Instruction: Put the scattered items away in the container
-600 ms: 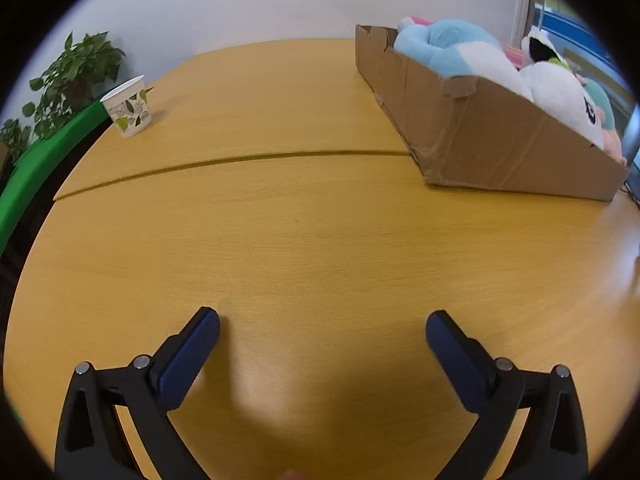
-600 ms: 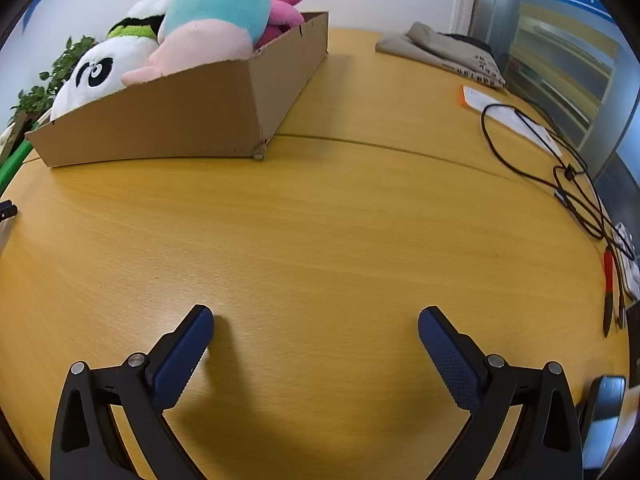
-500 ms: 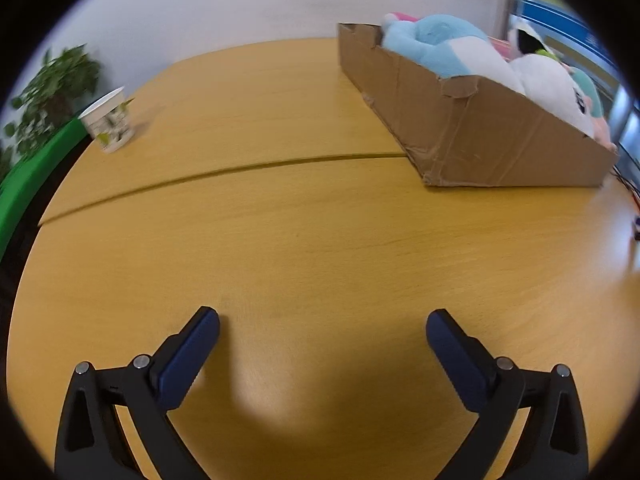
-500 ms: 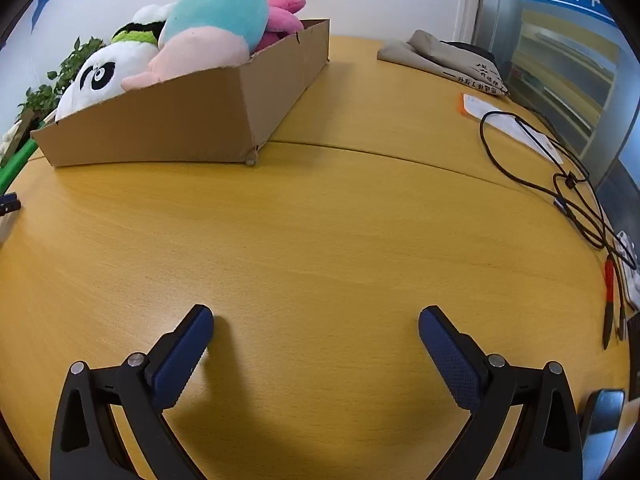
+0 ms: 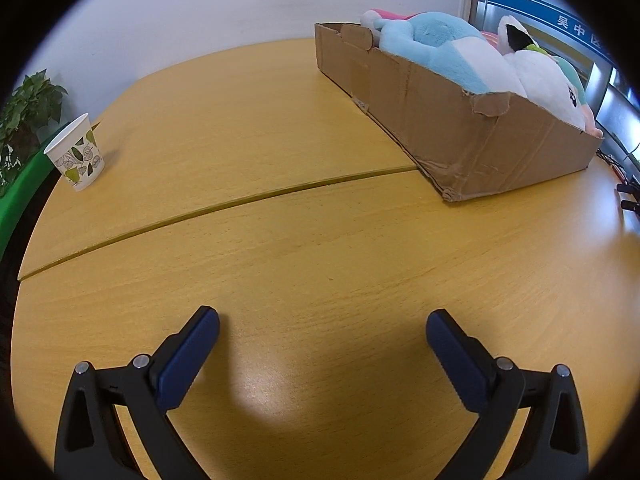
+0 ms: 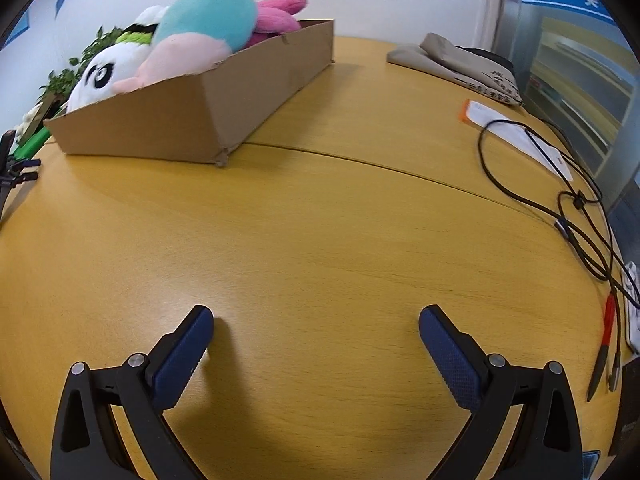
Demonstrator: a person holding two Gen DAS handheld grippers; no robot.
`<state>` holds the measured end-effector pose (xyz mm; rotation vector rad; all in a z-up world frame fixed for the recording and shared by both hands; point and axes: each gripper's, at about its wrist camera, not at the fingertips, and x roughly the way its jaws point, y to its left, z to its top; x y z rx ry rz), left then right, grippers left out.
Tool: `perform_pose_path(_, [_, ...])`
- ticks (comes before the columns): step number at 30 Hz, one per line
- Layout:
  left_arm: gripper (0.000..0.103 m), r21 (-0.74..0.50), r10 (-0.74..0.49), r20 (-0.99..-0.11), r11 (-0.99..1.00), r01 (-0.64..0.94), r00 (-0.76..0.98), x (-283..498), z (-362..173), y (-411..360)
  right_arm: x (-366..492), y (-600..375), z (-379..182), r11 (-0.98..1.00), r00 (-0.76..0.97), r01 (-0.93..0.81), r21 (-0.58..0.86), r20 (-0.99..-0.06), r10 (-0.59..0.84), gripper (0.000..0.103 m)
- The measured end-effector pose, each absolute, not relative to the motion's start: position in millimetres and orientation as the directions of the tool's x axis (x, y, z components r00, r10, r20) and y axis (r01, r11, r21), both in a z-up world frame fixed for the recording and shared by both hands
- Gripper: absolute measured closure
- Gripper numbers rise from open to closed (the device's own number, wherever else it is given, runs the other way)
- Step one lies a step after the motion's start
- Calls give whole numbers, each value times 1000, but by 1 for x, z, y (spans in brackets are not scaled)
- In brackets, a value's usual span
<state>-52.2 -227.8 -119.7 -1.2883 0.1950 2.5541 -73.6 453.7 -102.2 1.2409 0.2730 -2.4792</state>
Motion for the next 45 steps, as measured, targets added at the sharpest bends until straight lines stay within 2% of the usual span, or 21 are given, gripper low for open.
perform_pose_path(8, [0, -3, 247, -804, -911, -413, -541, -40, -121, -239, -73, 453, -102, -918, -552, 396, -16, -803, -224, 0])
perform_pose_path(45, [0, 1, 243, -807, -911, -412, -538, -53, -117, -241, -80, 447, -103, -890, -535, 456, -18, -804, -259, 0])
